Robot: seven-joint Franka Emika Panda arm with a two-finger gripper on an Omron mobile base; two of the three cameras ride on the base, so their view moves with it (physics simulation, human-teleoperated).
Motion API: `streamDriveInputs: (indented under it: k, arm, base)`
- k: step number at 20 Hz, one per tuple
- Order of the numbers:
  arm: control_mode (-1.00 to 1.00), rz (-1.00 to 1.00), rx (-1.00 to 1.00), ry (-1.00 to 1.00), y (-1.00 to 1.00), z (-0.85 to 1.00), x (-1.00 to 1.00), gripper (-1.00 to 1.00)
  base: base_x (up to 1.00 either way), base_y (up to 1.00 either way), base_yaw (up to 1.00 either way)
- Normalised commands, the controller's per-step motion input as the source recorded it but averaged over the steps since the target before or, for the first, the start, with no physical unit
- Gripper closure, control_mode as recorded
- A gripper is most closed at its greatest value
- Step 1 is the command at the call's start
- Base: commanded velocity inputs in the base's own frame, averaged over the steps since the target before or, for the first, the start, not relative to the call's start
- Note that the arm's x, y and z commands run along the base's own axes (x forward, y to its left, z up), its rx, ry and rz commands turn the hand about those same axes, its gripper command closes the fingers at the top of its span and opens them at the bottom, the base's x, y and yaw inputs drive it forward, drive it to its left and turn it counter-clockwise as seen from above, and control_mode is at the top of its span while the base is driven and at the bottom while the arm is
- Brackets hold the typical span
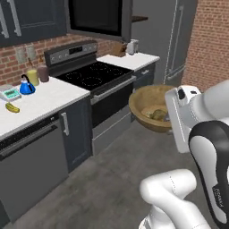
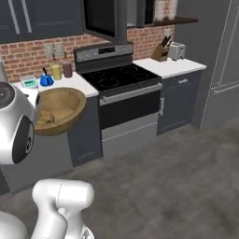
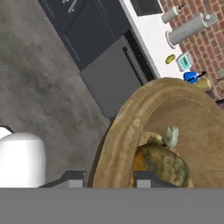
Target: Pick the onion from the sink and place it in the bowl. Then pick the bowl and place it in the microwave. Then close the microwave door and press the start button.
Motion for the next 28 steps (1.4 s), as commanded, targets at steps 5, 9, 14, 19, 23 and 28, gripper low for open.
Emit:
streamDriveInputs:
  k: [5, 9, 14, 19, 23, 28]
  arm:
    - [1.0, 0.0, 0.0, 0.0, 0.0, 0.0, 0.0, 1.0]
    - [1.0, 0.0, 0.0, 0.0, 0.0, 0.0, 0.0, 1.0]
    - [1.0, 0.0, 0.0, 0.0, 0.0, 0.0, 0.0, 1.0]
    - [1.0, 0.0, 0.0, 0.0, 0.0, 0.0, 0.0, 1.0]
    - [1.0, 0.0, 0.0, 0.0, 0.0, 0.0, 0.0, 1.0]
    - [1.0, 0.0, 0.0, 0.0, 0.0, 0.0, 0.0, 1.0]
  base:
    - [0.26, -0.82, 0.67]
    - [0.26, -1.0, 0.54]
    - [0.28, -1.0, 0.49]
    - [0.2, -1.0, 0.54]
    - [0.13, -1.0, 0.53]
    - [0.01, -1.0, 0.48]
